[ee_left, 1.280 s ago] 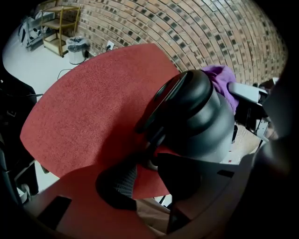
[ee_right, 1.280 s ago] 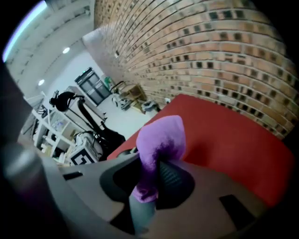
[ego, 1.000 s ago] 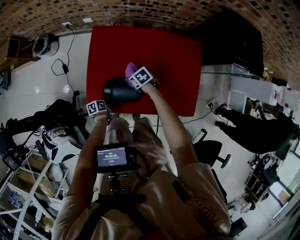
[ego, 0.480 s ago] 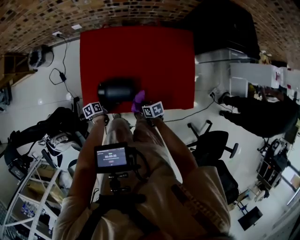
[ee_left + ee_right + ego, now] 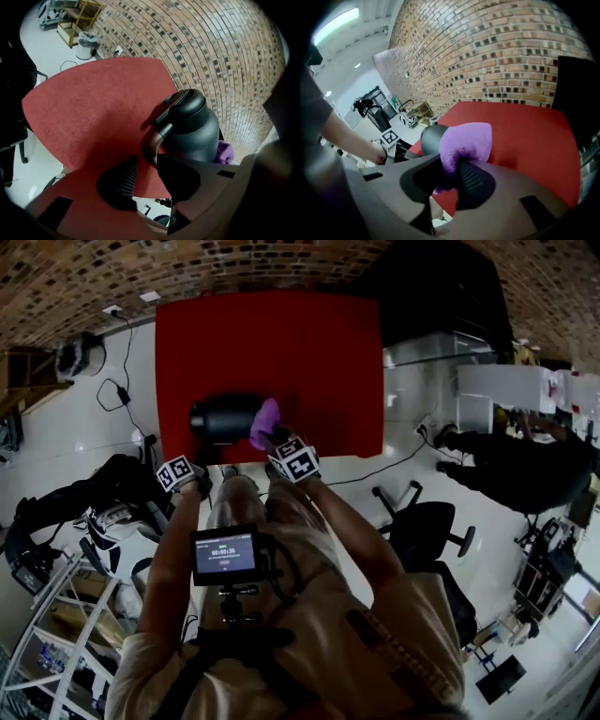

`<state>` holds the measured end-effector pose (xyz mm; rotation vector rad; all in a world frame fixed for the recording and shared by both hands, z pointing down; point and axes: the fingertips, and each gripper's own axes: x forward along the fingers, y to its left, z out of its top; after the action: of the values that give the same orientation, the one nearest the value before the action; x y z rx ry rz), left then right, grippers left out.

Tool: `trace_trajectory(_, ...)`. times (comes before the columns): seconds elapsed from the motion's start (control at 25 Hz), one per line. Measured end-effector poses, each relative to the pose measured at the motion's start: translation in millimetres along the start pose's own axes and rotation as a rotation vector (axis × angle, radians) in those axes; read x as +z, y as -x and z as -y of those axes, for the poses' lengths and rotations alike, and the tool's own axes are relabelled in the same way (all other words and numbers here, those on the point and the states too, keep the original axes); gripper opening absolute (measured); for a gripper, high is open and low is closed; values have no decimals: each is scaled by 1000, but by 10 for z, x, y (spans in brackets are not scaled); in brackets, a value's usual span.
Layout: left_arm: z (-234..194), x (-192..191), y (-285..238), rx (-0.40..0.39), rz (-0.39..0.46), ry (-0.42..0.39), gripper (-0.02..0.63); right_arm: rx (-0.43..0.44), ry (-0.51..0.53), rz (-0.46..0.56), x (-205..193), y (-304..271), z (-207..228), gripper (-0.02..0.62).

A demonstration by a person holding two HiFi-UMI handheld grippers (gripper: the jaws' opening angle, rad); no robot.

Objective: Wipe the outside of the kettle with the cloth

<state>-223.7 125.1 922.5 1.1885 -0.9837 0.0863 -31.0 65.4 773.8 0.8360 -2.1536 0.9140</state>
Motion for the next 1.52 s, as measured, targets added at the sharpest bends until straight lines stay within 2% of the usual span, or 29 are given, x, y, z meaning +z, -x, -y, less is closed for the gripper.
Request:
trace_trajectory(0.08, -54, 61, 39, -17, 79, -7, 120, 18, 35, 44, 277, 52, -151, 95)
trace_trajectory(0.12, -52, 108, 59, -11, 109, -39, 120, 29, 63, 49, 368, 30, -224, 95)
trace_trajectory(0.2, -10, 208, 82, 34, 143, -160, 121, 38, 119, 29, 433, -94, -318, 95)
trace_trajectory(0.24, 26, 243, 73, 65, 141, -239, 143, 39, 139, 11, 422, -170, -338, 95)
trace_trajectory(0.32, 106, 290, 7, 125, 109, -395, 182, 40, 165, -25, 368, -297, -345, 95)
trace_trajectory(0.4, 189, 358, -76, 174, 82, -506, 190, 42, 188, -48, 318, -369, -336, 95)
trace_trajectory(0.48, 215, 427, -124, 249, 52, -547, 195, 46, 195, -58, 285, -397, -329, 95)
trace_trajectory(0.6, 46, 394, -155, 410, -48, -527, 196, 62, 181, -61, 248, -395, -339, 95)
trace_trajectory(0.68, -58, 324, -201, 453, -99, -508, 189, 70, 172, -65, 205, -396, -343, 95)
trace_trajectory(0.72, -42, 299, -216, 441, -110, -499, 181, 72, 168, -68, 180, -403, -341, 95)
trace_trajectory(0.76, 5, 296, -221, 416, -111, -497, 116, 73, 163, -72, 157, -415, -340, 95)
trace_trajectory(1.0, 427, 555, -130, 308, 6, -623, 117, 86, 108, -61, 104, -431, -263, 95)
trace_trajectory(1.16, 818, 686, -21, 247, 74, -714, 111, 102, -4, -80, -125, -376, -70, 95)
trace_trajectory(1.28, 1062, 738, 10, 257, 93, -772, 114, 81, -99, -101, -418, -290, 174, 95)
trace_trajectory(1.36, 1229, 737, 0, 268, 87, -858, 114, 45, -134, -98, -522, -169, 360, 95)
trace_trajectory(1.52, 1559, 706, 10, 299, 79, -1087, 113, 14, -185, -55, -585, 44, 575, 95)
